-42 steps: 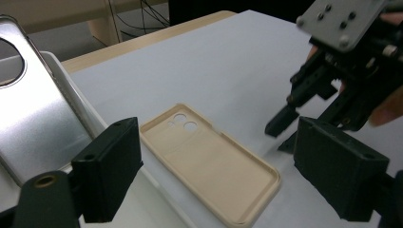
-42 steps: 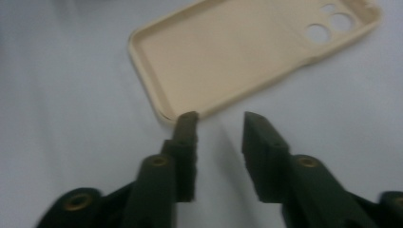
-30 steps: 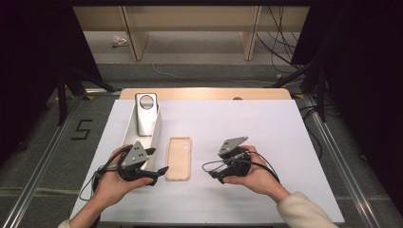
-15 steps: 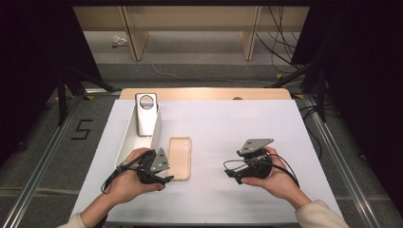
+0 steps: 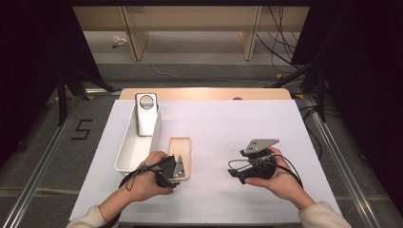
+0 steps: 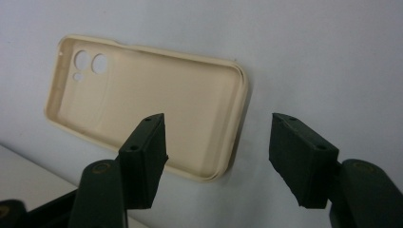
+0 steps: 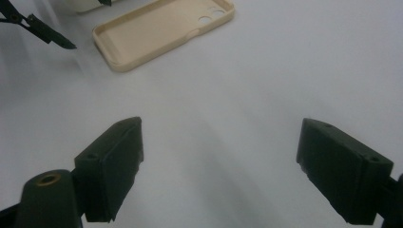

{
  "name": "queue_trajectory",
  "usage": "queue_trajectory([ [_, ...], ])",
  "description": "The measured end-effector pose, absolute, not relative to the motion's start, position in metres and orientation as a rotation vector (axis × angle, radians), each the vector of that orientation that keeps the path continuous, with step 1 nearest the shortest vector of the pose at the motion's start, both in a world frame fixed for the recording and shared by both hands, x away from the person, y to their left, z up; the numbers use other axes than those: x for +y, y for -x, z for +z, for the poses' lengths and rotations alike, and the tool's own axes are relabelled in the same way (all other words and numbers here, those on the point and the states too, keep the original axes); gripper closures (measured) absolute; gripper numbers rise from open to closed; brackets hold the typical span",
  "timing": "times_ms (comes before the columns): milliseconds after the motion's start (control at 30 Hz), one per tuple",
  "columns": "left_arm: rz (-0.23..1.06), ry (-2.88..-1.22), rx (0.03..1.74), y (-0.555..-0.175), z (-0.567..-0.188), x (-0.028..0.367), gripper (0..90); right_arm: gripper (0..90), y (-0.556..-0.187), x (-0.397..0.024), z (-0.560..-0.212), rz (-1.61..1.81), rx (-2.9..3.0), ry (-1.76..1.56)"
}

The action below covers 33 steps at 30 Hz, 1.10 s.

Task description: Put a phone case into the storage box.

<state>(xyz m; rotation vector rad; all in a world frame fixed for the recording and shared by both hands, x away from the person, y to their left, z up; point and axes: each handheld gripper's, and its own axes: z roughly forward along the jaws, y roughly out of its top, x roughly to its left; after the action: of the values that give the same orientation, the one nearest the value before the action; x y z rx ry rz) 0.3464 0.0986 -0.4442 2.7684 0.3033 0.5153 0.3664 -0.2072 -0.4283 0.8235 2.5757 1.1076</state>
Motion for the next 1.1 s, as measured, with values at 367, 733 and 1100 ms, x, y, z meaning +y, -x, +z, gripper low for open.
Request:
queue_trajectory([
  [367, 0.568, -2.849, 0.244, -0.352, -0.458, 0.09, 39.1, 16.7, -0.366, -0.21, -0.428, 1.121, 2.561, -0.829],
  [733, 0.574, -2.868, 0.246, -0.357, -0.462, 0.089, 41.3, 16.7, -0.365, -0.21, -0.428, 1.12, 2.568, -0.829],
  [1100, 0.518, -2.87, 0.263, -0.36, -0.462, 0.089, 47.6, 16.7, -0.365, -0.21, -0.428, 1.121, 2.569, -0.831],
])
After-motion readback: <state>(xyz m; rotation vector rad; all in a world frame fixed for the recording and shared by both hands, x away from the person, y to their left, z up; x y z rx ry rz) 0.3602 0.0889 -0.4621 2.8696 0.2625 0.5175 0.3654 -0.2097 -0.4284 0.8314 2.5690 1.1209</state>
